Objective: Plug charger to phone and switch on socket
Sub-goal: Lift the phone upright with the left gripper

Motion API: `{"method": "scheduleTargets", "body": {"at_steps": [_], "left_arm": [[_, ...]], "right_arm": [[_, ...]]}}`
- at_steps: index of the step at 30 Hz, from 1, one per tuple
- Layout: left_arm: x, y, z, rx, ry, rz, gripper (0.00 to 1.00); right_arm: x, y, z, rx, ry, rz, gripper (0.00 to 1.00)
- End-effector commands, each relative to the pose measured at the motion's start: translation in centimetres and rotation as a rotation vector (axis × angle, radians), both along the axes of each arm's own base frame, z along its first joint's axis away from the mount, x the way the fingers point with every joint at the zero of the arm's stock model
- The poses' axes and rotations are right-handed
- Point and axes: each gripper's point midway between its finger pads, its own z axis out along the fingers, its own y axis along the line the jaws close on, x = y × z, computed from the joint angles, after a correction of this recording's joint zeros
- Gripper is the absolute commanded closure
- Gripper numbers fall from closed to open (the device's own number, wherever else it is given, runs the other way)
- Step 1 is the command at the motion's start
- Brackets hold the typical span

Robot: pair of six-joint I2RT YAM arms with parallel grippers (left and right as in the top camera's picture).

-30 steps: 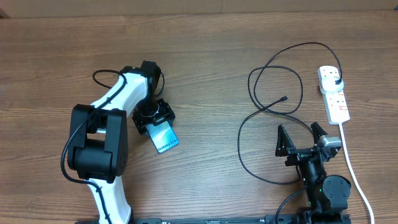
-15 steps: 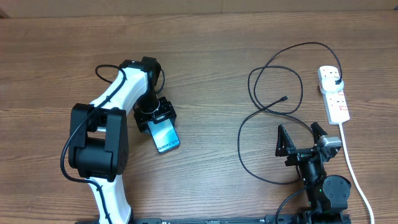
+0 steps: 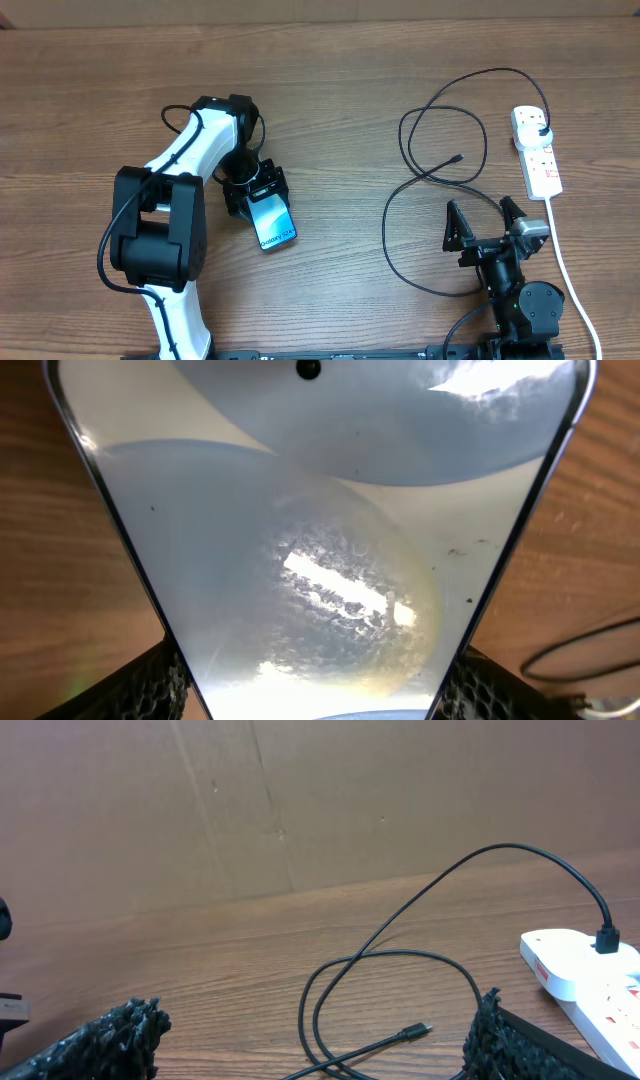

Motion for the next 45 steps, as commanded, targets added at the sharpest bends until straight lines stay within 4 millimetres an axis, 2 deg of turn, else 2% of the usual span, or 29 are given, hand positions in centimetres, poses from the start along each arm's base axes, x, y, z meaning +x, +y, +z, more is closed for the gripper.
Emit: {"method": "scheduleTargets", "body": {"at_steps": [1, 6, 17, 30, 45], "left_arm": [[-0.1, -1.2, 0.9, -0.075, 0.016, -0.011, 0.46], [-1.2, -3.0, 2.3, -0.215, 0.057, -0.028, 0.46], [-2.9, -4.4, 4.2, -0.347, 0.124, -0.050, 0.46], [-4.4, -4.8, 5.7, -0.424, 0.177, -0.081, 0.48], [-5.1, -5.4, 6.8, -0.479, 0.213, -0.073, 0.49]], "right_arm": [[0.0, -0.2, -0.1, -0.005, -0.006, -0.010, 0.00], [0.0, -0.2, -0.1, -0.005, -0.006, -0.010, 0.00], [0.0, -0.2, -0.1, -0.005, -0.006, -0.010, 0.00], [0.0, -0.2, -0.2, -0.005, -0.006, -0.010, 0.00], [0.0, -0.2, -0.2, -0.005, -0.006, -0.010, 0.00]]}}
